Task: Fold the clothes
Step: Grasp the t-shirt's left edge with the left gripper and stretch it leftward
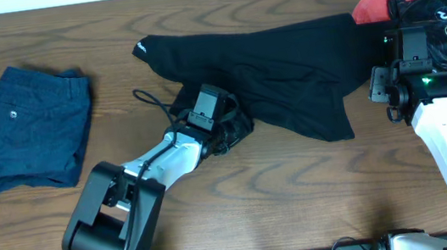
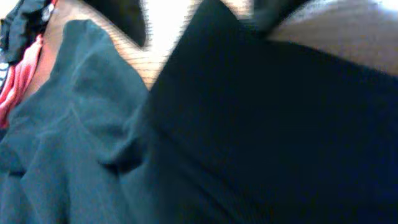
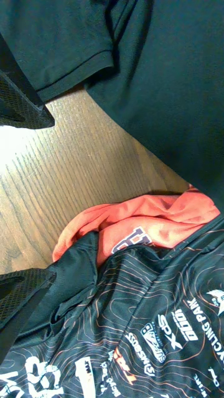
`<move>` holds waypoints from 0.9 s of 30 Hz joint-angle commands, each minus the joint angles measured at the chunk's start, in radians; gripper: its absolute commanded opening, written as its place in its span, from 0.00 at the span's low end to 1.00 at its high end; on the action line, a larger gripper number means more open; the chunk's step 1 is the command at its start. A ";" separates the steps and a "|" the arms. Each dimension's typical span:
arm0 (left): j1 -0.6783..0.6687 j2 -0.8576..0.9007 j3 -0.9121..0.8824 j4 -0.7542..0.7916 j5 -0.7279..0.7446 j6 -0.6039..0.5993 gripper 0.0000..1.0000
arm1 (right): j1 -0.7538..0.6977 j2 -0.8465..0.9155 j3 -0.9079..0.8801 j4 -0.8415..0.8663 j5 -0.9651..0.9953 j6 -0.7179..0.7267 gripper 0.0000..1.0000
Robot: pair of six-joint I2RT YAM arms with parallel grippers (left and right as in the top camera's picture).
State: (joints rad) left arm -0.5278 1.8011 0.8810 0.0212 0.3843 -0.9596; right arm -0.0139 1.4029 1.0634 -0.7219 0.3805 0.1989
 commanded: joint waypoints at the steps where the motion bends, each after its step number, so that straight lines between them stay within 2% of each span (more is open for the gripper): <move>1: 0.001 0.014 -0.008 0.010 -0.015 -0.006 0.10 | -0.006 -0.009 0.008 -0.001 0.004 0.014 0.70; 2: 0.002 0.014 -0.008 0.000 -0.014 0.001 0.06 | -0.006 -0.009 0.008 0.000 0.005 0.014 0.70; 5: 0.008 0.007 -0.008 -0.100 -0.011 0.011 0.06 | -0.006 -0.009 0.008 0.000 0.005 0.014 0.70; 9: 0.064 -0.029 -0.008 -0.324 -0.036 0.162 0.06 | -0.006 -0.009 0.008 0.000 0.013 0.013 0.70; 11: 0.124 -0.067 -0.008 -0.439 -0.096 0.227 0.06 | -0.008 -0.009 0.008 -0.001 0.012 0.013 0.71; 14: 0.241 -0.145 -0.008 -0.529 -0.192 0.339 0.06 | -0.010 -0.009 0.008 -0.002 0.012 0.014 0.71; 18: 0.436 -0.259 -0.006 -0.515 -0.243 0.441 0.06 | -0.012 -0.009 0.008 -0.004 0.011 0.014 0.72; 23: 0.621 -0.326 -0.006 -0.460 -0.192 0.451 0.08 | -0.012 -0.009 0.008 -0.010 0.000 0.014 0.73; 25: 0.655 -0.325 -0.006 -0.476 -0.122 0.451 0.42 | -0.012 -0.009 0.008 -0.016 -0.011 0.014 0.74; 26: 0.658 -0.323 -0.006 -0.493 -0.098 0.451 0.53 | -0.012 -0.009 0.008 -0.016 -0.014 0.014 0.74; 27: 0.658 -0.322 -0.006 -0.525 -0.061 0.451 0.78 | -0.012 -0.009 0.008 -0.018 -0.016 0.014 0.74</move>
State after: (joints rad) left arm 0.1242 1.4746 0.8768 -0.4637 0.2306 -0.5392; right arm -0.0166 1.4029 1.0634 -0.7372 0.3725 0.1993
